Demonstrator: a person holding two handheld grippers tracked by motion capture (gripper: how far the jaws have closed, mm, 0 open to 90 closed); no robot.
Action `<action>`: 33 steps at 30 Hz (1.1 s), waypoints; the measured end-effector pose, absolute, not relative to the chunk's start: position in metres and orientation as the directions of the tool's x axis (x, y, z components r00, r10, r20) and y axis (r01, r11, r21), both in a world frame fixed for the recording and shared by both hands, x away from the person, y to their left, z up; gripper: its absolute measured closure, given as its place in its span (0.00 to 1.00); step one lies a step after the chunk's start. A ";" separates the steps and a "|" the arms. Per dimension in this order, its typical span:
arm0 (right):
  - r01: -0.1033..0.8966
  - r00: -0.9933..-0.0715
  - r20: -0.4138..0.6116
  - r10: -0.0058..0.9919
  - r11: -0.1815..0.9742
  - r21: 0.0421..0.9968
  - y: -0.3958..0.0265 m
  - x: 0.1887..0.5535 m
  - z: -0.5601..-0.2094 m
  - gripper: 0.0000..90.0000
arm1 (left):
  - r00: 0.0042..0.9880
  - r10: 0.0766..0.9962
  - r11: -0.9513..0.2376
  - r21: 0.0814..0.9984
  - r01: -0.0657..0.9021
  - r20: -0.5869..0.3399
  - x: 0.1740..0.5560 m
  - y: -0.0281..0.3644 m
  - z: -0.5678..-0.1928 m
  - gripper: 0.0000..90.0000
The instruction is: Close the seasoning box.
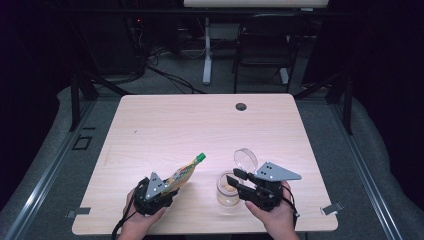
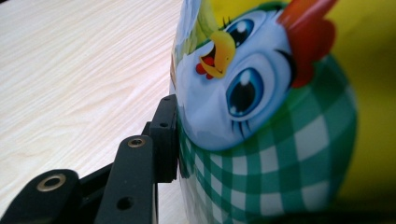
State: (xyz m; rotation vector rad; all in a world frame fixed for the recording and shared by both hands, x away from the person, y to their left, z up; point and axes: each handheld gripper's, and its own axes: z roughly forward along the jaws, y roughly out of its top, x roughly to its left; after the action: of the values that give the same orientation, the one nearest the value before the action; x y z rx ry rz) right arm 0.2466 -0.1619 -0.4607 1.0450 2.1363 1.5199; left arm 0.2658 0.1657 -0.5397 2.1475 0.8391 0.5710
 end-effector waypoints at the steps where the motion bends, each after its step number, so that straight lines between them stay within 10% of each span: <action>1: 0.377 -0.684 0.150 0.714 0.170 0.910 -0.162 0.246 -0.462 0.72 | 0.682 0.718 -0.508 0.774 0.379 0.137 0.265 0.165 -0.540 0.66; 33: 0.348 -0.702 0.044 0.711 0.288 0.892 -0.151 0.231 -0.475 0.81 | 0.636 0.616 -0.732 0.637 0.243 0.465 0.255 0.138 -0.539 0.66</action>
State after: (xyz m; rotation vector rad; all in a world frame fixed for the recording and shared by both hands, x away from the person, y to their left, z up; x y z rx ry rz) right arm 0.2314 -0.1514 -0.4749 0.9551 2.2007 1.3844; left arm 0.2553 0.1384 -0.5392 2.3282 0.6701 0.9344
